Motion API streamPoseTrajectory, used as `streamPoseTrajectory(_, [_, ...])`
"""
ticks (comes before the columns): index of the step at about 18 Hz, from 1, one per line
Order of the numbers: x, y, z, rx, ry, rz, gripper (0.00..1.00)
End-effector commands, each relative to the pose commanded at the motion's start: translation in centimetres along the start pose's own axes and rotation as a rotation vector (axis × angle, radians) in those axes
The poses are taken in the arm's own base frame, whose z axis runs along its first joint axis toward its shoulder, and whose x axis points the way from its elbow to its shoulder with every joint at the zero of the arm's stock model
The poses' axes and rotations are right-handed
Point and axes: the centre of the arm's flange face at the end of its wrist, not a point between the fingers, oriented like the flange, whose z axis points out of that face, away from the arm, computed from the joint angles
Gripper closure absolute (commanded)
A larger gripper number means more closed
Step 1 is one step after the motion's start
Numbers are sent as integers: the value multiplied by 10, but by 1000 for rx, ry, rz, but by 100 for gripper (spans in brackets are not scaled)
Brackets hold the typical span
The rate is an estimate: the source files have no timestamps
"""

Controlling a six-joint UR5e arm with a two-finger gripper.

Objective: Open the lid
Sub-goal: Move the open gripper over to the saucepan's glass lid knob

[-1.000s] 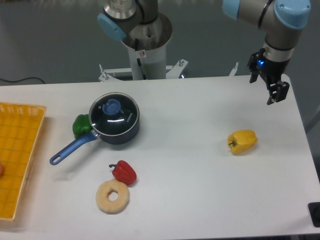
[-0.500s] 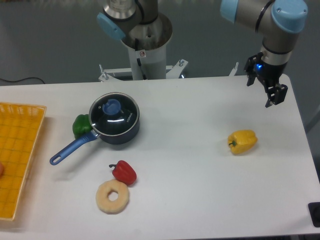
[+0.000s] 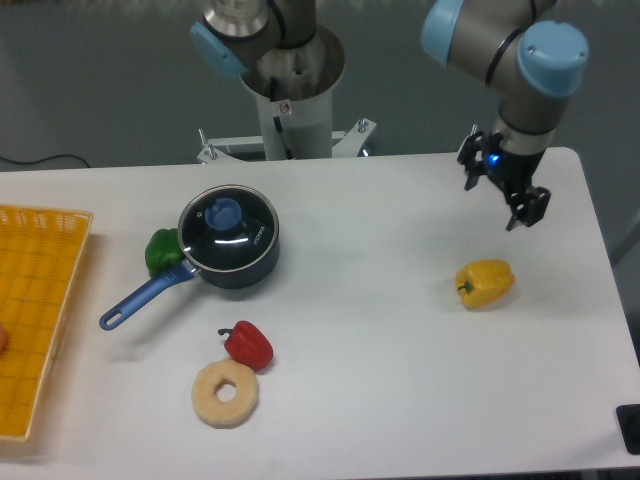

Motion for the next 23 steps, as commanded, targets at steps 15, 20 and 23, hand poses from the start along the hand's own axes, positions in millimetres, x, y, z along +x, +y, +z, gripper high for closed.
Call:
streamPoseTrajectory(15, [17, -97, -12, -120, -85, -4, 0])
streamPoseTrajectory(20, [43, -132, -3, -113, -73, -57, 0])
streamPoseTrajectory(23, [64, -153, 7, -117, -53, -68, 0])
